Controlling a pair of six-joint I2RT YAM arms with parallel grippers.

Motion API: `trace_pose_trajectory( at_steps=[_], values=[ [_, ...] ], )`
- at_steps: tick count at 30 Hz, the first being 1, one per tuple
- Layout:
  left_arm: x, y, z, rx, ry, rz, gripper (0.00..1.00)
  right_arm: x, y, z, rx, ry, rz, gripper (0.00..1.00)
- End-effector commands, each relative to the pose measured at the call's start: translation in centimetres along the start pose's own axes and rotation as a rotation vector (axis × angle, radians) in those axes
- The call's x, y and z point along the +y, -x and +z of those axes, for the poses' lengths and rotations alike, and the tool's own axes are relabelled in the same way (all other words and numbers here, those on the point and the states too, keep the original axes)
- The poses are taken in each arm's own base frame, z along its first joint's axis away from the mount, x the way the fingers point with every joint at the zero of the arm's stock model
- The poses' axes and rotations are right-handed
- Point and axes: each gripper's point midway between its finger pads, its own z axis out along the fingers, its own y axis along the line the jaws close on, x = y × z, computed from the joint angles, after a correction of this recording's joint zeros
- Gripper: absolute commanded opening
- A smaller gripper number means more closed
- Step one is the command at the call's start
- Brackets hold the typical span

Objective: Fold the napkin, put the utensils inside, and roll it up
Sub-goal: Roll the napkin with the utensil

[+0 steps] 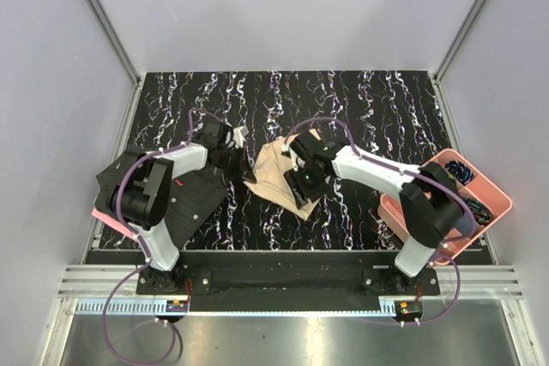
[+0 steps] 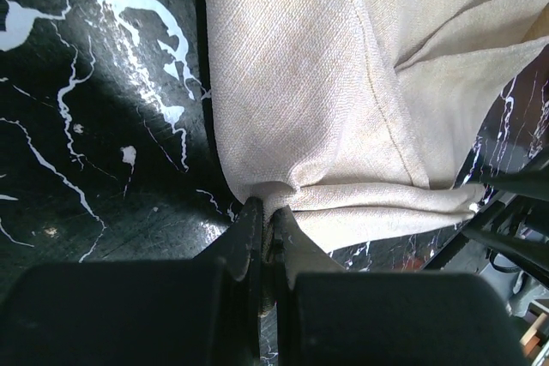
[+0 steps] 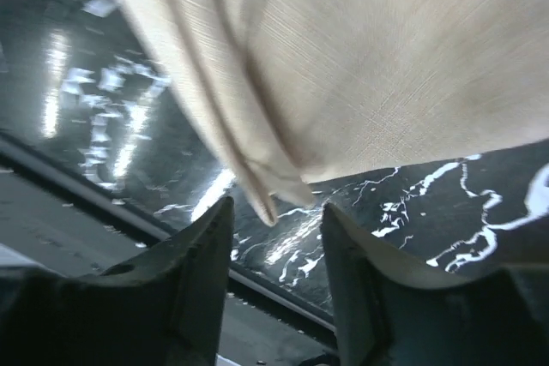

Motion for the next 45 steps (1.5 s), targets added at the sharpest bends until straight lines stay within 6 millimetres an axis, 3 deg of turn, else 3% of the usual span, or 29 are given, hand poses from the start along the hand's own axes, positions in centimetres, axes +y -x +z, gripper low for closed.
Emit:
trace_pose_trajectory(
  at_steps=[1,6,8,9,12,15,23,32,40,41,44,45],
  values=[
    [0.1,1.6,-0.1,-0.024,0.022,0.029,0.00,3.8,4.8,-6.5,-0.196,0.090,-0.088,0.60],
    [0.6,1.4,0.1,-0.016,0.032,0.022,0.00,6.2,7.8,-4.4,-0.294,0.028,-0.278,0.68],
    [0.6,1.5,0.1,-0.014,0.031,0.021,0.00,6.6,8.5,-2.8,-0.320,-0.004,-0.322,0.69],
    [0.6,1.5,0.2,-0.015,0.029,0.019,0.00,7.0,9.8,-2.6,-0.373,0.002,-0.348,0.69],
    [0.5,1.6,0.2,-0.014,0.021,0.016,0.00,7.8,11.2,-1.5,-0.430,0.021,-0.396,0.69],
    [0.4,1.6,0.3,-0.013,0.017,0.015,0.00,8.3,11.7,-0.4,-0.454,0.044,-0.437,0.68],
    [0.4,1.4,0.4,-0.009,0.010,0.010,0.00,6.8,10.1,3.8,-0.375,0.021,-0.465,0.68],
    [-0.1,1.7,0.2,-0.031,-0.009,0.012,0.00,4.6,9.5,6.9,-0.316,-0.070,-0.423,0.66],
    [-0.7,2.1,0.0,-0.062,-0.035,0.011,0.01,3.1,6.2,9.0,-0.184,-0.103,-0.347,0.39],
    [-0.9,2.3,-0.2,-0.073,-0.036,0.008,0.04,3.5,5.9,9.0,-0.173,-0.070,-0.349,0.35],
    [-1.3,3.2,-0.9,-0.122,-0.035,0.007,0.34,4.4,4.4,8.8,-0.139,-0.002,-0.316,0.29],
    [-1.3,3.3,-1.1,-0.135,-0.034,0.007,0.48,4.5,3.8,8.9,-0.122,0.015,-0.312,0.28]
  ],
)
